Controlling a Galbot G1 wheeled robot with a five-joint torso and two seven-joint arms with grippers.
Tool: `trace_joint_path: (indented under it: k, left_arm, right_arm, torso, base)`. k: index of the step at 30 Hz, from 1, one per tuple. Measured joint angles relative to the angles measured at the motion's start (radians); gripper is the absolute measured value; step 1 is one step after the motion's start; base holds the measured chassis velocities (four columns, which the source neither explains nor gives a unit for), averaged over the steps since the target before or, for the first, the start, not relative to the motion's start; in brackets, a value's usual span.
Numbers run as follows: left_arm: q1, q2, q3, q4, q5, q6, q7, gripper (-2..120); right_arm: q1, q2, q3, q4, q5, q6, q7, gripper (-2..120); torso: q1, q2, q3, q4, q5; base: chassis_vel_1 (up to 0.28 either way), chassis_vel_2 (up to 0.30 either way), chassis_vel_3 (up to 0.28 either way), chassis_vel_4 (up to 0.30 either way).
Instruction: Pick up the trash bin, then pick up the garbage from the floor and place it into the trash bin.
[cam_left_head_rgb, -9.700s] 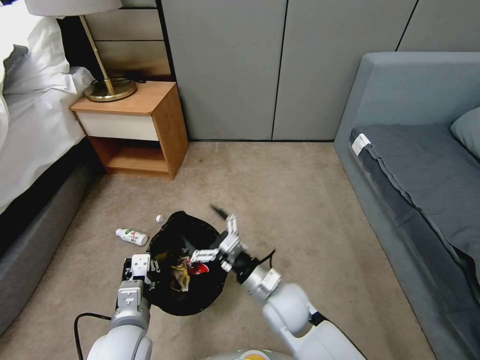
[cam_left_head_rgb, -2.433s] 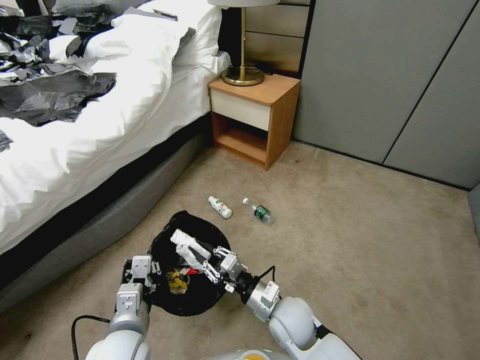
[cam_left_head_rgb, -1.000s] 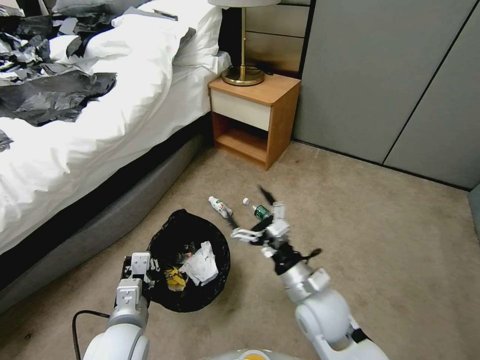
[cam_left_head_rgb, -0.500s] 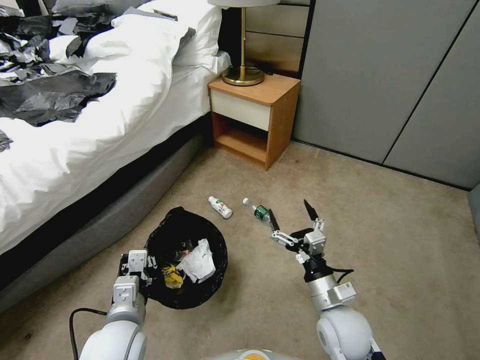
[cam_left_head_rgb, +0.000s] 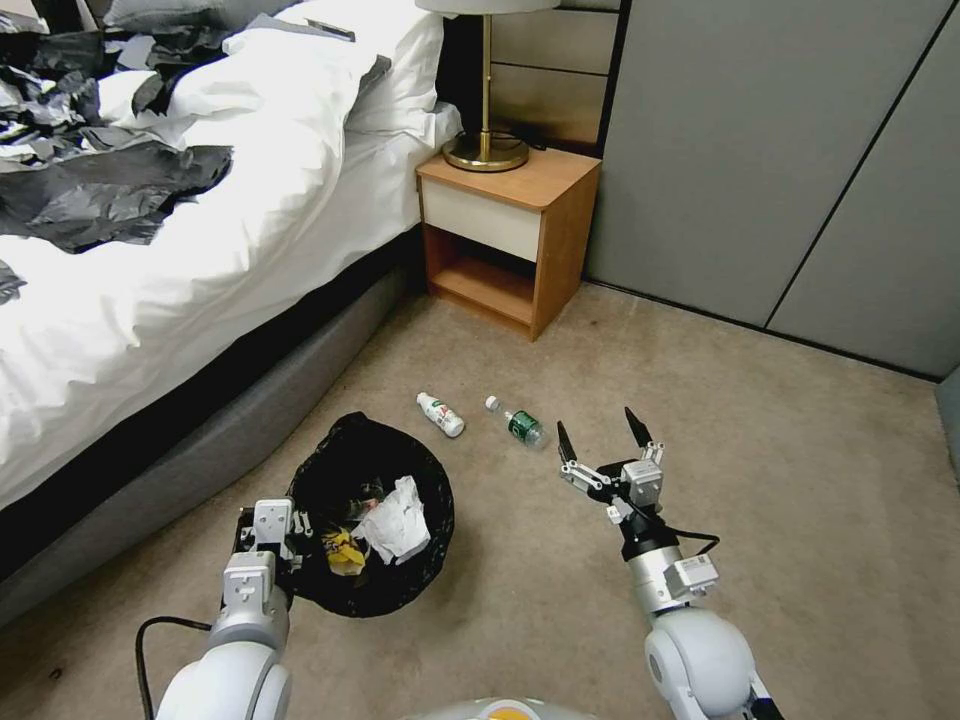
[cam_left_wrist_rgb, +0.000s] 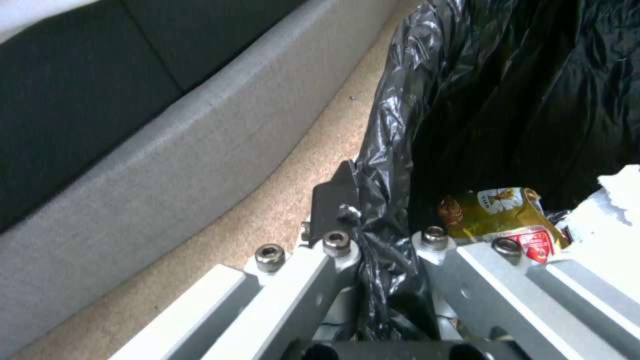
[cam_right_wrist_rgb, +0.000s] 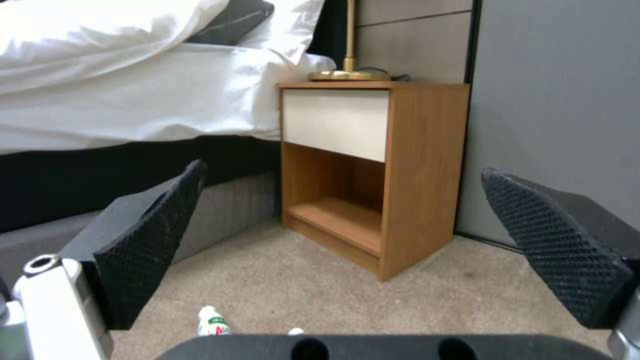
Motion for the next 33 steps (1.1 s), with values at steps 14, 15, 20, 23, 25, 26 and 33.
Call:
trace_joint_path:
  k: [14, 15, 20, 23, 25, 26, 33]
  left_arm:
    - [0.009, -0.002, 0.000, -0.009, 0.002, -0.004, 0.000, 1]
    - [0.010, -0.002, 0.001, -0.009, 0.003, -0.005, 0.000, 1]
    - [0.009, -0.002, 0.003, -0.008, 0.004, -0.006, -0.001, 1]
    - [0.007, -0.002, 0.004, -0.008, 0.004, -0.006, -0.001, 1]
    - [0.007, -0.001, 0.004, -0.008, 0.004, -0.006, -0.001, 1]
    - [0.006, -0.001, 0.004, -0.007, 0.004, -0.006, -0.001, 1]
    - [0.003, 0.001, 0.004, -0.003, 0.002, -0.006, -0.001, 1]
  right_arm:
    - [-0.005, -0.005, 0.001, 0.000, 0.001, 0.005, -0.010, 100]
    - [-0.007, -0.007, 0.000, 0.000, 0.001, 0.005, -0.010, 100]
    - [-0.006, -0.012, 0.000, 0.000, 0.002, 0.005, -0.014, 100]
    - [-0.003, -0.013, 0.000, -0.001, 0.002, 0.009, -0.021, 100]
    - [0.001, -0.014, 0.000, -0.005, 0.001, 0.017, -0.029, 100]
    - [0.003, -0.013, -0.001, -0.008, 0.001, 0.023, -0.035, 100]
    - [0.010, -0.010, -0.007, -0.017, 0.001, 0.036, -0.057, 100]
  torso:
    - [0.000, 0.000, 0.000, 0.0000, -0.0001]
    - [0.000, 0.000, 0.000, -0.0002, 0.0000]
    - [0.000, 0.000, 0.000, 0.0001, 0.0001]
    - [0.000, 0.000, 0.000, 0.0000, -0.0001]
    - [0.000, 0.000, 0.000, -0.0001, -0.0001]
    - [0.000, 0.000, 0.000, 0.0000, 0.0000]
    - [0.000, 0.000, 0.000, 0.0000, -0.0001]
  base:
    - [-0.155, 0.151, 0.156, -0.152]
    - [-0.188, 0.183, 0.184, -0.185]
    - [-0.152, 0.167, 0.167, -0.155]
    - [-0.129, 0.139, 0.163, -0.147]
    - [-0.139, 0.133, 0.129, -0.144]
    - [-0.095, 0.104, 0.119, -0.110]
    - [-0.041, 0.034, 0.055, -0.034]
